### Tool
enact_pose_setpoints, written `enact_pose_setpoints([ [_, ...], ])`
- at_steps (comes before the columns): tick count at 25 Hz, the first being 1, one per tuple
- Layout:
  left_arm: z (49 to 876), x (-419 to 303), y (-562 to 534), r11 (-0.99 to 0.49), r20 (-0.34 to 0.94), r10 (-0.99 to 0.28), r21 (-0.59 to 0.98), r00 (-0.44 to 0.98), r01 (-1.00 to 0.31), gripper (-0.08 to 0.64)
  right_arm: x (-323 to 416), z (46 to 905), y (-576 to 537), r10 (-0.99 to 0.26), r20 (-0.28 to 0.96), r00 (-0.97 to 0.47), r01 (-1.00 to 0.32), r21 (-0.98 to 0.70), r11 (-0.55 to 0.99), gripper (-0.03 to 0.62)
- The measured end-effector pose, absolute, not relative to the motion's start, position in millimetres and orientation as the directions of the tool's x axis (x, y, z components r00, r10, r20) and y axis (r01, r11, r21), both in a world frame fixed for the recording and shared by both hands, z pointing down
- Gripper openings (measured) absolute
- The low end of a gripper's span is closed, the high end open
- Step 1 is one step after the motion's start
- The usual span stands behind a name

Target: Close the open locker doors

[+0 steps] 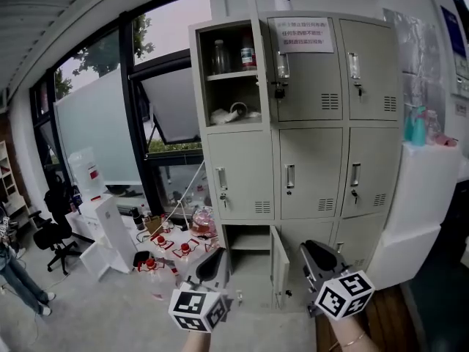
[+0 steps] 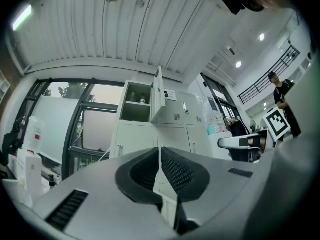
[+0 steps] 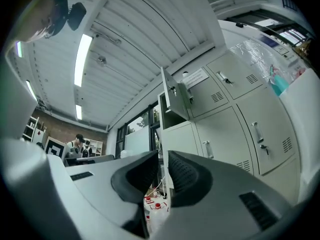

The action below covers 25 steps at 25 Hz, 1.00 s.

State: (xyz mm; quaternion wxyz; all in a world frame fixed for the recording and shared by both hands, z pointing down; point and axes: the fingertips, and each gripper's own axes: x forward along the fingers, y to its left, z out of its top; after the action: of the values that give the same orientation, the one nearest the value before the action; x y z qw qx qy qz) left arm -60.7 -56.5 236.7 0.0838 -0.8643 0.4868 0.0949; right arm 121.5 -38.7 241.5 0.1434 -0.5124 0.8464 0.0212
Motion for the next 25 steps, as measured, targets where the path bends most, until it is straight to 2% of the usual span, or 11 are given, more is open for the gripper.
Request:
enact_pose_setpoints([
  [12, 169.8, -59.8, -144.1, -0.552, -0.322, -0.767, -0.110, 0.555, -0.826, 0.022, 115.9, 135.0, -126.5, -0.809, -0.413, -0.419, -0.871, -0.069, 0.487, 0.055],
  [18, 133.1, -47.4, -175.5, -0.533, -0.368, -0.752, -0.146, 0.546, -0.833, 0.023, 119.0, 73.1, -153.2, -0.753, -0.489, -0.440, -0.868, 0.018, 0.496, 0.081],
  [25, 96.2, -34.9, -216.7, -0.514, -0.417, -0.741, -0.151, 0.526, -0.844, 0.023, 117.5, 27.1, -197.0, -0.708, -0.514, -0.483, -0.854, 0.097, 0.512, 0.117],
])
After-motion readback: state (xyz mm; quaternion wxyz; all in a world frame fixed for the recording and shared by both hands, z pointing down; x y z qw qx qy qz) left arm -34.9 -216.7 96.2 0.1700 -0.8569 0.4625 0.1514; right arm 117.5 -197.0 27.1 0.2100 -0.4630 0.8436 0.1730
